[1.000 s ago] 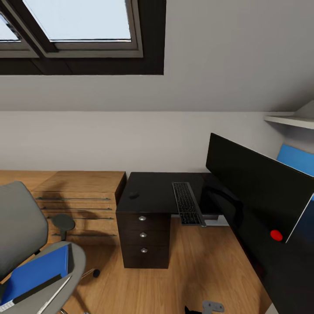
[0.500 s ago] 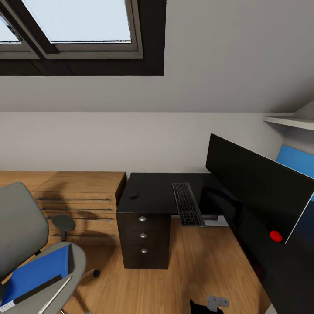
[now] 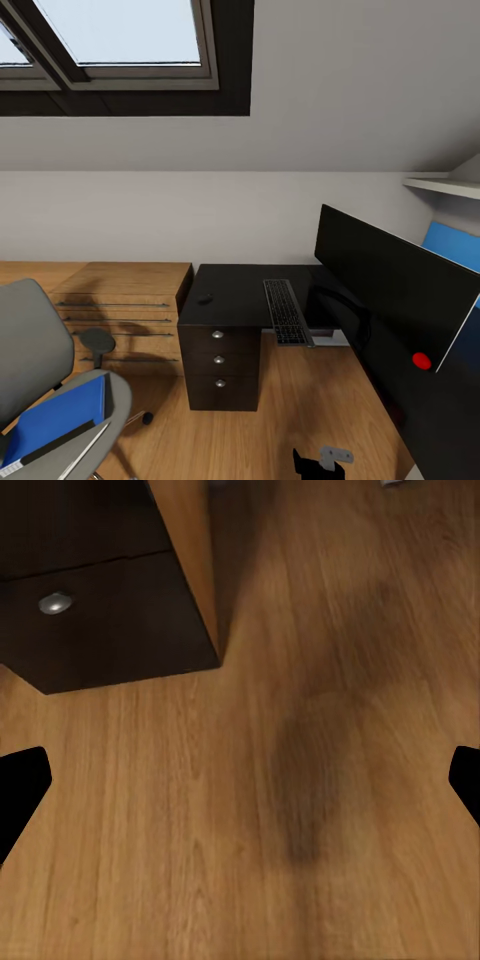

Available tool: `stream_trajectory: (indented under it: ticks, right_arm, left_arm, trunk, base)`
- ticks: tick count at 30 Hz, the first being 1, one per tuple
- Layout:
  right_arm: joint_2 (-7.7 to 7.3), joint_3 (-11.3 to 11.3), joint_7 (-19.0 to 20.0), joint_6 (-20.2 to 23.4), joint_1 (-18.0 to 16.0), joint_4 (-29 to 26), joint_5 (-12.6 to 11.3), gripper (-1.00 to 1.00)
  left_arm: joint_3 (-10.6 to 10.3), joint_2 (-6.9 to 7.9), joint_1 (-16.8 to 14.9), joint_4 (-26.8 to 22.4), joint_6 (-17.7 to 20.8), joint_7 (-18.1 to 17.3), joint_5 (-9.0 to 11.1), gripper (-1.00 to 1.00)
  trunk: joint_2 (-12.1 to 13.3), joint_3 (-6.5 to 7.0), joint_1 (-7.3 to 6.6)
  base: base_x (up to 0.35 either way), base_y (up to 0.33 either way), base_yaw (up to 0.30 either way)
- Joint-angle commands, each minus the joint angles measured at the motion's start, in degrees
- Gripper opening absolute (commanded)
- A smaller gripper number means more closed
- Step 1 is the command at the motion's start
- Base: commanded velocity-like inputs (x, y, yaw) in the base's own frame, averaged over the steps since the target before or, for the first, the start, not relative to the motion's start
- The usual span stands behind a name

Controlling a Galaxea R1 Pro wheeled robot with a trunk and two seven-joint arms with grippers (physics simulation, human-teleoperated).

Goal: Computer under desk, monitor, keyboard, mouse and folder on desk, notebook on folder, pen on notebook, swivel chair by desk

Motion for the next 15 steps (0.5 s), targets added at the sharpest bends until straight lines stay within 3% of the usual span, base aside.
stream_trajectory:
  ticks: [1,15]
  right_arm:
    - [0.03,-0.24,0.45,-0.37,-0.05,0.06,-0.56,1.00]
    - [-0.08,-0.42,0.33,-1.10,-0.03,0.07,-0.67,1.00]
  left_arm:
    - [-0.46,0.04,-0.05,0.08,-0.15,-0.29,0.61,1.00]
    - [-0.46,0.33,-0.05,0.08,-0.13,-0.29,0.62,1.00]
  trunk:
    - [-0.05,-0.06,0.00]
    - [-0.05,0.34,0.00]
  base:
    - [0.000,0.000,0.027]
    - [0.000,0.000,0.143]
